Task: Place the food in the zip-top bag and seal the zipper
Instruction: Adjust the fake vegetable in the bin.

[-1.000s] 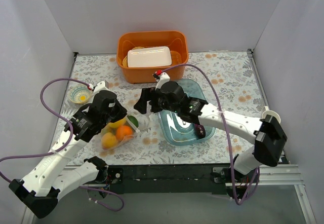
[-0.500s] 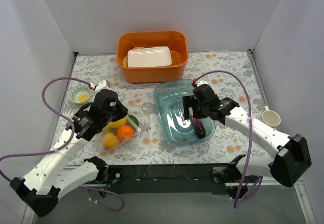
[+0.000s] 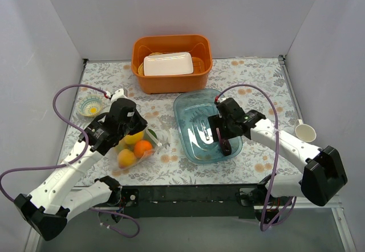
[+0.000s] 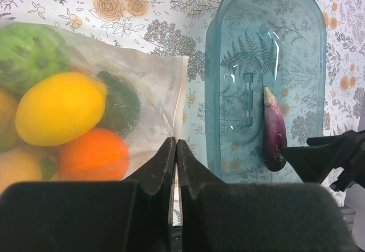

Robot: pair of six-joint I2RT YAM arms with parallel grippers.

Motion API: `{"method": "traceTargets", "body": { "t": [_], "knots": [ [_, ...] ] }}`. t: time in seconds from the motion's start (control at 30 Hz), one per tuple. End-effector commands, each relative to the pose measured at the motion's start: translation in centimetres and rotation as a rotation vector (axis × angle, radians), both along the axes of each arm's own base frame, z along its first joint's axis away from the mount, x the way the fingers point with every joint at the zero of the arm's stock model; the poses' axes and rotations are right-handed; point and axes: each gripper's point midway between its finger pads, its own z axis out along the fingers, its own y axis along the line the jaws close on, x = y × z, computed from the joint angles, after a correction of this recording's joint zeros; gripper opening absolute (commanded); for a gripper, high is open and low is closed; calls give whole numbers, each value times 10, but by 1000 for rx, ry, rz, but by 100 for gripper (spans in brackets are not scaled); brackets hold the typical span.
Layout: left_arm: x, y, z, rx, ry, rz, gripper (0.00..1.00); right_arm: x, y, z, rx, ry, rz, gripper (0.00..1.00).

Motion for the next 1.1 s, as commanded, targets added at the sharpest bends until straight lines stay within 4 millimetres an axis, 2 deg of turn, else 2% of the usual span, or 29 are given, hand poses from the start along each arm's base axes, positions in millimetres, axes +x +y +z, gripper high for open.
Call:
{"method": "traceTargets", "body": {
  "t": [0.0, 0.2, 0.3, 0.5, 0.63, 0.77, 1.07],
  "knots": [
    [1, 1, 17, -15, -44, 2, 0, -8, -4, -22, -43, 78, 16, 83],
    [0, 2, 16, -24, -47, 7, 0, -12, -4, -39, -51, 116, 17, 83],
    [0, 0, 13, -26, -39, 4, 0, -12, -11, -47, -82, 129, -29, 80],
    [0, 0, 13, -23, -35, 1, 0, -14, -7, -61, -75, 166, -31, 74],
    [0, 0, 12, -28, -37, 2, 0, -14, -13, -64, -123, 182, -29, 57],
    [-1, -2, 10, -36, -34, -1, 0, -9, -8, -54, -95, 147, -10, 50],
    [0, -4, 10, -39, -33, -7, 0, 18, 36, -7, 124, 14, 25, 46]
  ]
}}
